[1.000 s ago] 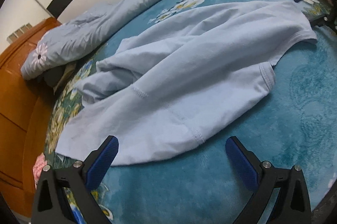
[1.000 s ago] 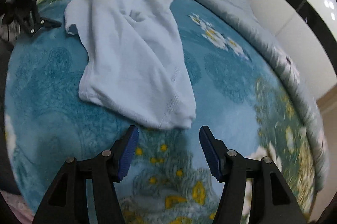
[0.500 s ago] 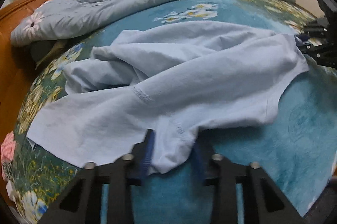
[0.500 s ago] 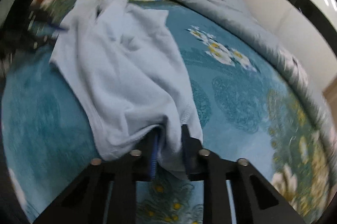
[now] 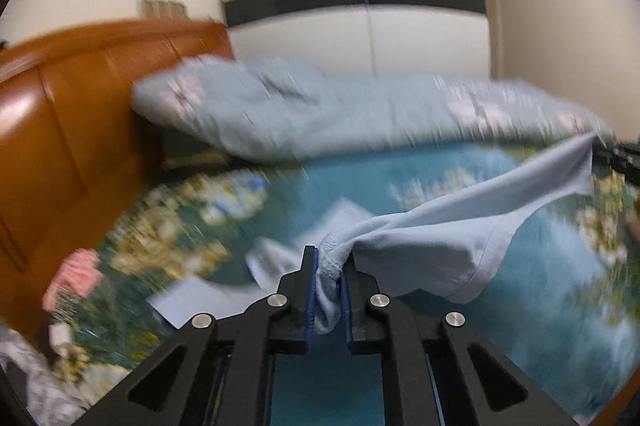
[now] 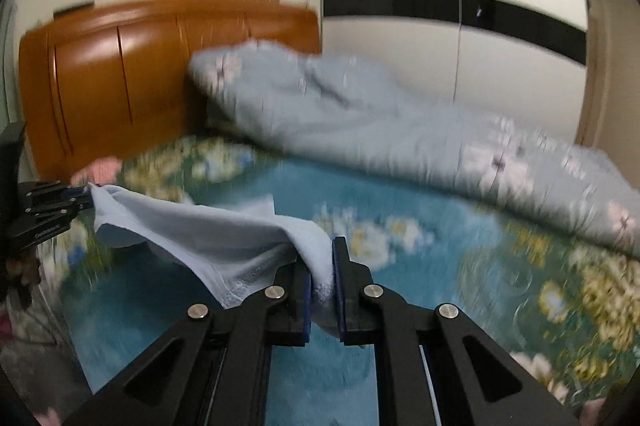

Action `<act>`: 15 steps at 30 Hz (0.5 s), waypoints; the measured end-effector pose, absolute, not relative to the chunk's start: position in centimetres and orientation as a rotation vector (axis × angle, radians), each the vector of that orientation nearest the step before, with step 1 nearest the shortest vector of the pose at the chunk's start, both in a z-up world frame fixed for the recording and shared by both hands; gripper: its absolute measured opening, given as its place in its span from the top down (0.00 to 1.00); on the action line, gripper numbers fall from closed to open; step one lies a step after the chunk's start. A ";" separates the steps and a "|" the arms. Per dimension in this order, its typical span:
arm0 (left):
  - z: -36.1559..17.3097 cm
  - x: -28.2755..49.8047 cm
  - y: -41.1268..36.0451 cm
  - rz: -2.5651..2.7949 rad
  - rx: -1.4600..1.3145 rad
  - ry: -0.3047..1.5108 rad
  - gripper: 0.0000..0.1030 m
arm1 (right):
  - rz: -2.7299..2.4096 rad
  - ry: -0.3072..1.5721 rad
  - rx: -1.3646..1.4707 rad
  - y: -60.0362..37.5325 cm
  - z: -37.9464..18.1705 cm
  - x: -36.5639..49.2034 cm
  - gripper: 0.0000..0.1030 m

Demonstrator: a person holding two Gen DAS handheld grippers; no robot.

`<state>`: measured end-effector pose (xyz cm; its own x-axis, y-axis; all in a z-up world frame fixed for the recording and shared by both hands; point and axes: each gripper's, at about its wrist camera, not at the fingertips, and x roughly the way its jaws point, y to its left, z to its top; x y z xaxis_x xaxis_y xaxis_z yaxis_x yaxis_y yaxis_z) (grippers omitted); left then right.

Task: Fold clothes

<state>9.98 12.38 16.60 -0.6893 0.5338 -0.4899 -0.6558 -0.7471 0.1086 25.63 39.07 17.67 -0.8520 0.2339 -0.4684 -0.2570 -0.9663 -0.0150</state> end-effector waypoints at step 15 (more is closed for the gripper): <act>34.6 21.4 4.4 2.512 -0.047 0.244 0.90 | 2.832 -0.236 -0.225 30.6 33.8 37.7 0.91</act>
<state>21.44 4.40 34.55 -0.8149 0.5726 -0.0894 -0.5791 -0.7986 0.1641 37.72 30.64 33.78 -0.9458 0.2975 -0.1299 -0.2719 -0.9446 -0.1836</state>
